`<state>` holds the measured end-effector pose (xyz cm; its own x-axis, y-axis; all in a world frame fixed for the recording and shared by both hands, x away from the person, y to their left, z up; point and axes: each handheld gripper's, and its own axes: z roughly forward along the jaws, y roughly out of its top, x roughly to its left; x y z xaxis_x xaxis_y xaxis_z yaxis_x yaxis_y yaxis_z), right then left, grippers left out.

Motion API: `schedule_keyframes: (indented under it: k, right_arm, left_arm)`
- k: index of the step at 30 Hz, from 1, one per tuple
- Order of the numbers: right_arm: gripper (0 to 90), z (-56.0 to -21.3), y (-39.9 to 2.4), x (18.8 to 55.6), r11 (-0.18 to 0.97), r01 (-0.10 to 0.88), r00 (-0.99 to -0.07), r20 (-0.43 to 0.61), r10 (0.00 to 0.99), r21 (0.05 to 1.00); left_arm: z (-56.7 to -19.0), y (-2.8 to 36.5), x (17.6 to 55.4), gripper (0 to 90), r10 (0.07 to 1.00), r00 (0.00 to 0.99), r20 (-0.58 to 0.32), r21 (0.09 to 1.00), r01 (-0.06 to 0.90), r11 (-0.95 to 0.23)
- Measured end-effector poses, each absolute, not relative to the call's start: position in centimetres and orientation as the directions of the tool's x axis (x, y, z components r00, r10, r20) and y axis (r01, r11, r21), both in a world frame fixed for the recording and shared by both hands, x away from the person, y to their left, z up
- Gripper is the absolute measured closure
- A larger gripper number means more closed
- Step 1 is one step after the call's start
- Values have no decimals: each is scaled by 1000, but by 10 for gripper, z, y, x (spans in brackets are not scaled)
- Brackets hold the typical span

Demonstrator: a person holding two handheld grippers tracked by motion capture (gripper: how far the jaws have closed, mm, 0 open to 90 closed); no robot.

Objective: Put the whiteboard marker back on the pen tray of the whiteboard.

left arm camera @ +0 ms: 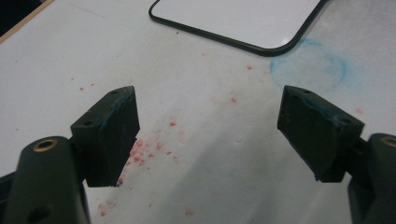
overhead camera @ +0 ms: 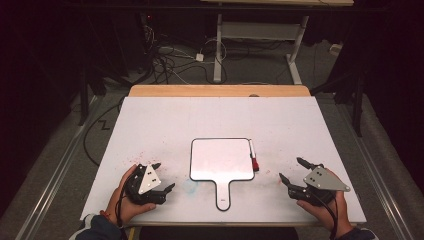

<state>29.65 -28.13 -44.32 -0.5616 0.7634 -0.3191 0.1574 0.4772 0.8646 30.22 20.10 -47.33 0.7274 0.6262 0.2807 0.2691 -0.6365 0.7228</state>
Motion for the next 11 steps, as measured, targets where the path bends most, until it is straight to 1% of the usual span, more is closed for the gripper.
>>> schedule_keyframes:
  k: [11]
  right_arm:
    - [278, -444, -283, 295, 467, 145, -562, -316, 765, 872]
  left_arm:
    - [-473, 197, 307, 197, 627, 726, 283, 718, 273, -640]
